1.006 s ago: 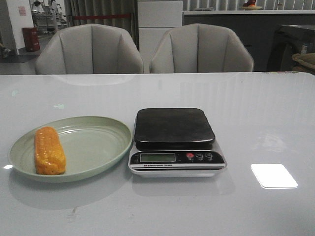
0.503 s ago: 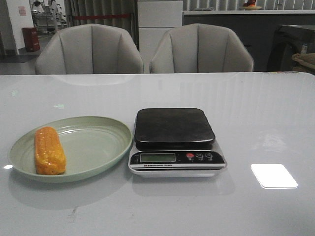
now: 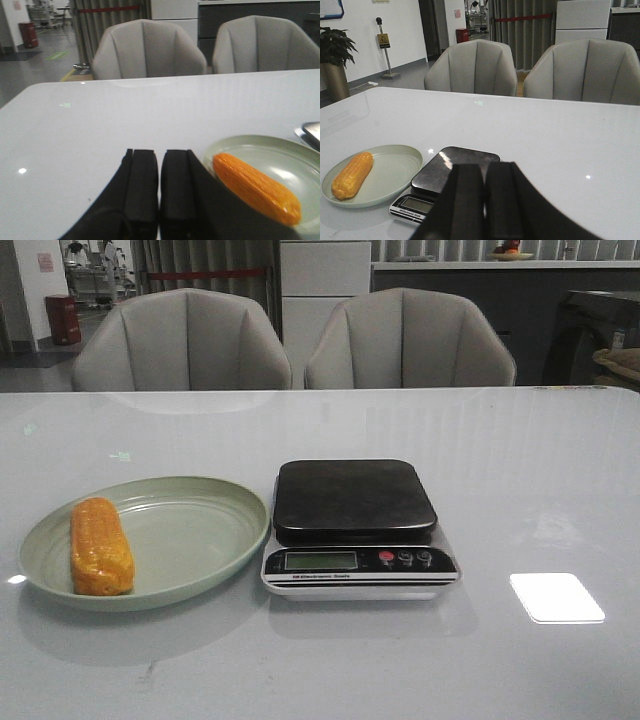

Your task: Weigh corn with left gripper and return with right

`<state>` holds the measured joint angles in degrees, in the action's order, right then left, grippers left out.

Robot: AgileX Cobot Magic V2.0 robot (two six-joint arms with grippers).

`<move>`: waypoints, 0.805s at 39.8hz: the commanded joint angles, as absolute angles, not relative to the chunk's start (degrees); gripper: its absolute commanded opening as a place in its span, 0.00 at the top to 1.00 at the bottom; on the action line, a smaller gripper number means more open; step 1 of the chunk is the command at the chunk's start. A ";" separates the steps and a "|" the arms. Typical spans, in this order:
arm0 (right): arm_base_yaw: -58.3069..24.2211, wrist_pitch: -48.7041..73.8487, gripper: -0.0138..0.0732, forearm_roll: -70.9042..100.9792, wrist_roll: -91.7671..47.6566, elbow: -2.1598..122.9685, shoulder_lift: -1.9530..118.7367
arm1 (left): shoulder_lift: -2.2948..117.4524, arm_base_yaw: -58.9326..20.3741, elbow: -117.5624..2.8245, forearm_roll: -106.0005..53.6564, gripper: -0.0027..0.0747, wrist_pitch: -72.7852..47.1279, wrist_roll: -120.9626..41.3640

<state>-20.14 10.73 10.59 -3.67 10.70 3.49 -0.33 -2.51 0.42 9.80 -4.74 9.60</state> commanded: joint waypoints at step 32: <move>-19.76 6.72 0.65 10.05 -4.18 12.11 4.10 | -1.56 -9.43 2.15 4.87 0.81 1.51 9.70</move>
<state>-20.14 10.85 10.59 -3.67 10.70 3.49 -0.33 -8.73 0.42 5.44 -3.21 9.60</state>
